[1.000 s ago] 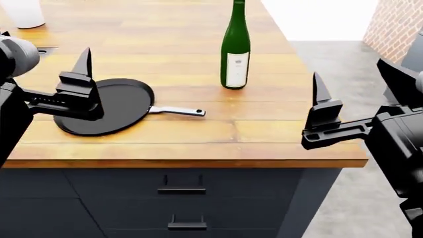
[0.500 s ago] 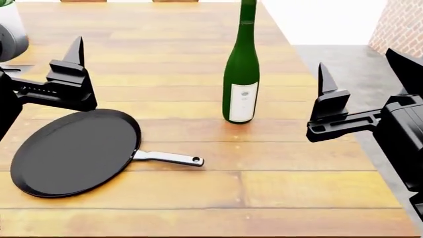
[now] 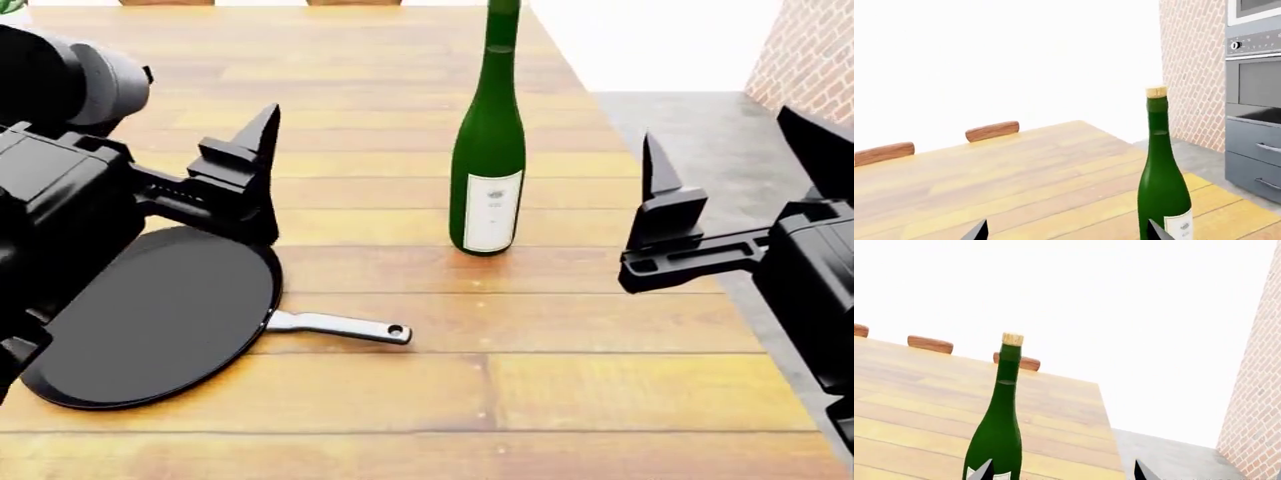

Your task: Pick the pan and bottle and place them in the sink. Then turn on the water.

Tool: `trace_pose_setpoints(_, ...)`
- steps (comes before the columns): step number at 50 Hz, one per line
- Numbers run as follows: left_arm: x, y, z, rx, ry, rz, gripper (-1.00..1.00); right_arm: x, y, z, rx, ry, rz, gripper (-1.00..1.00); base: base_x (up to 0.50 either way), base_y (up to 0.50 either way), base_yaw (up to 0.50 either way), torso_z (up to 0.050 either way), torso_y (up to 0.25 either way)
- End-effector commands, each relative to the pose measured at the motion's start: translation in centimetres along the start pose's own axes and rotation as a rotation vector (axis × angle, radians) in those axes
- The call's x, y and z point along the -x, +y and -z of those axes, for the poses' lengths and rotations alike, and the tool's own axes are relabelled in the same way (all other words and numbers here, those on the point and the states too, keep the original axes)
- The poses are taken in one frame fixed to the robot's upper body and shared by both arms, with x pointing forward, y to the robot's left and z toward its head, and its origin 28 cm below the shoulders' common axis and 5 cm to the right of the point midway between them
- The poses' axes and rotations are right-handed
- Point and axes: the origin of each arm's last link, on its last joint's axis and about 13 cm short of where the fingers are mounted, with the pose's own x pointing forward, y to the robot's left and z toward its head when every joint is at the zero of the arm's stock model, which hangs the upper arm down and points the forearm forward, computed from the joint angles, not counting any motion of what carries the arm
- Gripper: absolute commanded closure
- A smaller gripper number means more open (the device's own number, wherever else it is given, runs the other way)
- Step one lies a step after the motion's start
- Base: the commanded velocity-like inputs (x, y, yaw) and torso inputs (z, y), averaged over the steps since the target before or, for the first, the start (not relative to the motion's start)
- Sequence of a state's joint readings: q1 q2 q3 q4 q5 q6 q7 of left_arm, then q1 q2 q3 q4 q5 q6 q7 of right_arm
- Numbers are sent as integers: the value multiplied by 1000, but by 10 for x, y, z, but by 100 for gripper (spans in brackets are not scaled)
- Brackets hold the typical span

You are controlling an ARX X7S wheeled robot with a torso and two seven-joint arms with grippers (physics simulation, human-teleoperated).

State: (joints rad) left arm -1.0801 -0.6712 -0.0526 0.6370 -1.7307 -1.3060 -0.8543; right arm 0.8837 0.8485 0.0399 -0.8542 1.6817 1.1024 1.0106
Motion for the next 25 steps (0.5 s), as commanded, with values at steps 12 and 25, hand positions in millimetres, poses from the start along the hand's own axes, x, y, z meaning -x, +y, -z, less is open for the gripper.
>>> trace_pose_setpoints(12, -66, -30, -7, 70, 39, 258, -100, 1, 2, 3, -4, 9, -6, -100, 0, 0, 0, 0, 0)
trace_pose_setpoints(25, -88, -46, -12, 96, 54, 322, -100, 0, 2, 8, -2, 25, 0, -100, 0, 0, 0, 0, 0)
